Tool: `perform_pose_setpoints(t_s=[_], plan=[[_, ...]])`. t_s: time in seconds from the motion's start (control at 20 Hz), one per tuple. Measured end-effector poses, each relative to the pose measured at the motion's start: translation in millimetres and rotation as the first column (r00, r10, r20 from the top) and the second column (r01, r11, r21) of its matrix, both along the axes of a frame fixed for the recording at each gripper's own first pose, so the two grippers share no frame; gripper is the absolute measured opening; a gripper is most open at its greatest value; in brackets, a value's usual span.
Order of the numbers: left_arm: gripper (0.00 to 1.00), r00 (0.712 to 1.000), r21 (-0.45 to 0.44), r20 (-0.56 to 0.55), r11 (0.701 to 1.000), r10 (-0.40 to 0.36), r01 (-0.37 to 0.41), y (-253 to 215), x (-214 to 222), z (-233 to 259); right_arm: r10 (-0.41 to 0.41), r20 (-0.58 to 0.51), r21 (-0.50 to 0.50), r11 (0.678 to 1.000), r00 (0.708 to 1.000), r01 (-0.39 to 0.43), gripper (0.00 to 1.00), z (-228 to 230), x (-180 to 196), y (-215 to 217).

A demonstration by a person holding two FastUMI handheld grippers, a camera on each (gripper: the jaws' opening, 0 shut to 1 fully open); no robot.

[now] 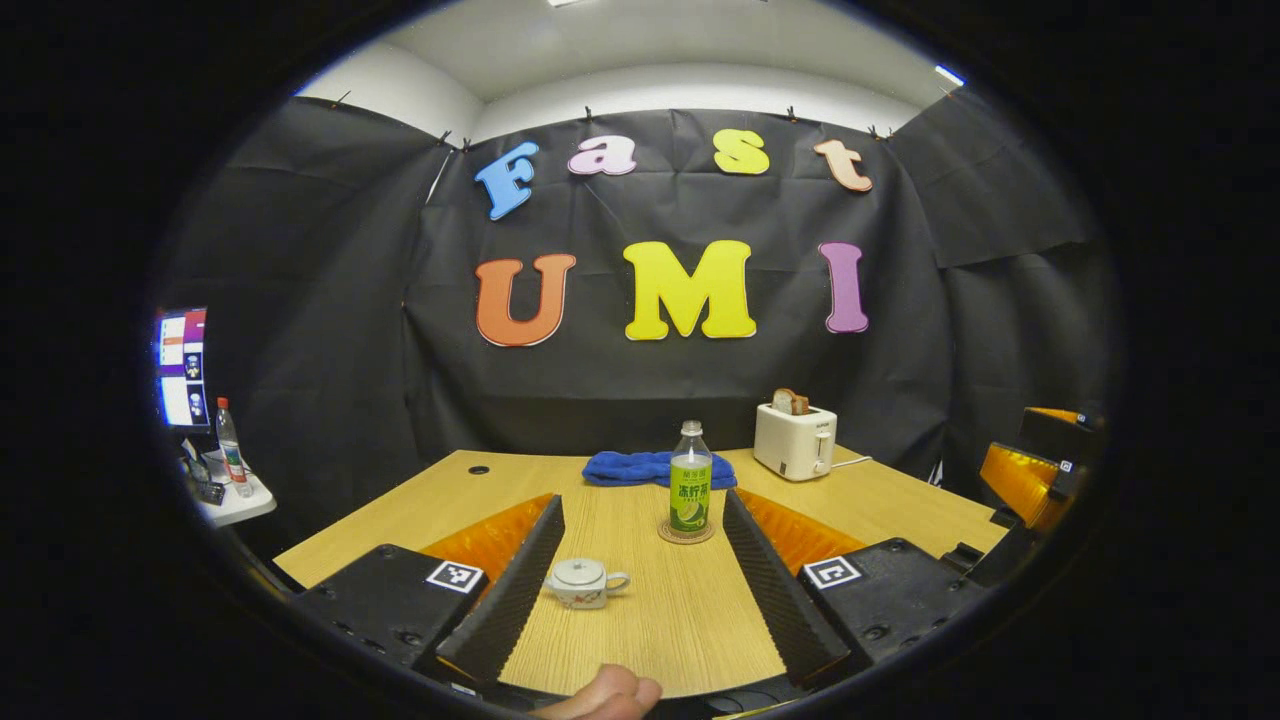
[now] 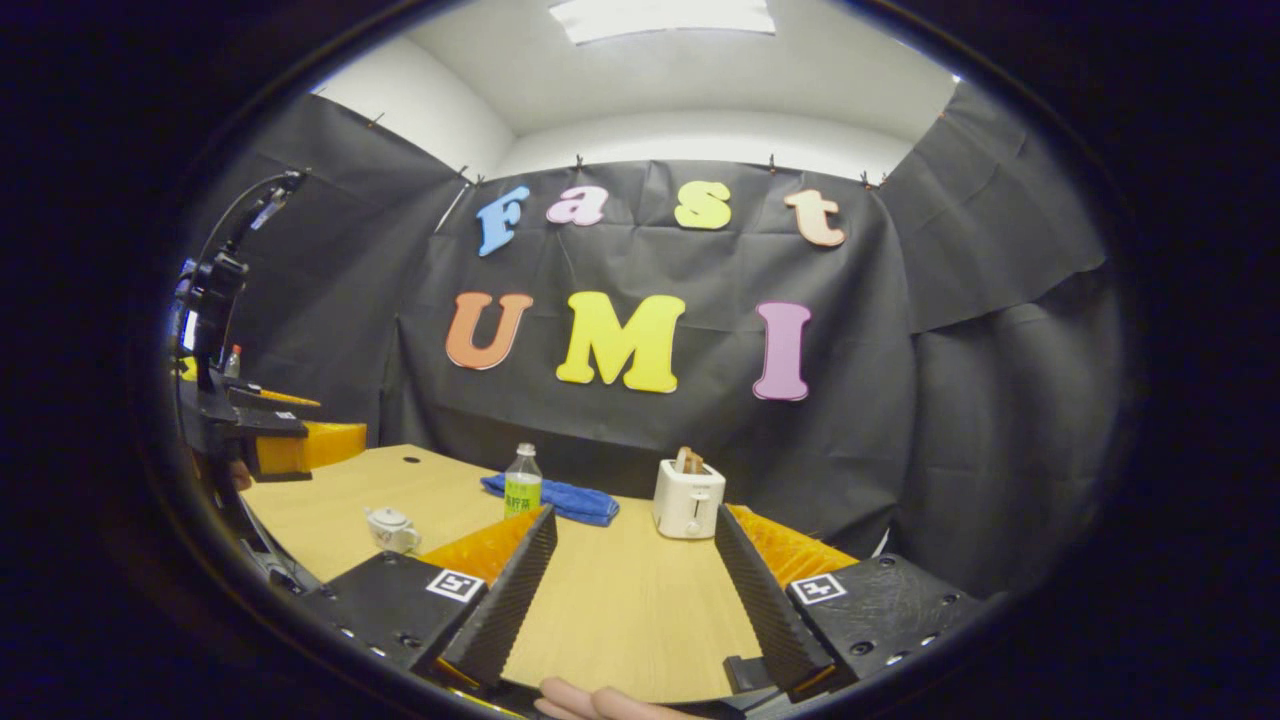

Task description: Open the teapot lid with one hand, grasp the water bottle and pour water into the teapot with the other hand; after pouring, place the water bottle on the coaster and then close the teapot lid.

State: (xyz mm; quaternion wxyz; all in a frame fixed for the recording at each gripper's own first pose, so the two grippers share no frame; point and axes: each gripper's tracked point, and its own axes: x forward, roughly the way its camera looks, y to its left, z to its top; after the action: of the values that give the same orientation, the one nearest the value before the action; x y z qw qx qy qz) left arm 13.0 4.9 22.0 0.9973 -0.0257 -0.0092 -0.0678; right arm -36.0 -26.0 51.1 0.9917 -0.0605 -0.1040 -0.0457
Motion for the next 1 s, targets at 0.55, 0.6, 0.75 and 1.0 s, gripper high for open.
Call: perform_pose_setpoints(t_s=[0.55,0.6,0.75,1.0], plan=[[1.00,1.000,-0.020,-0.005,1.000,0.016,-0.016,8,-8,-4,-0.024,-0.087,0.053,0.998,0.996,0.029,0.95,-18,2,18],[1.00,1.000,-0.026,-0.014,1.000,0.014,-0.015,7,-6,-7,-0.011,-0.089,0.053,0.998,0.996,0.016,0.95,-15,8,25],[1.00,1.000,-0.028,-0.027,1.000,0.012,-0.013,8,-4,-10,-0.020,-0.084,0.052,0.998,0.996,0.025,0.92,-14,10,18],[1.00,0.999,-0.018,-0.045,1.000,0.010,-0.011,4,1,-18,-0.037,-0.092,0.061,0.997,0.995,0.043,0.95,-21,8,7]])
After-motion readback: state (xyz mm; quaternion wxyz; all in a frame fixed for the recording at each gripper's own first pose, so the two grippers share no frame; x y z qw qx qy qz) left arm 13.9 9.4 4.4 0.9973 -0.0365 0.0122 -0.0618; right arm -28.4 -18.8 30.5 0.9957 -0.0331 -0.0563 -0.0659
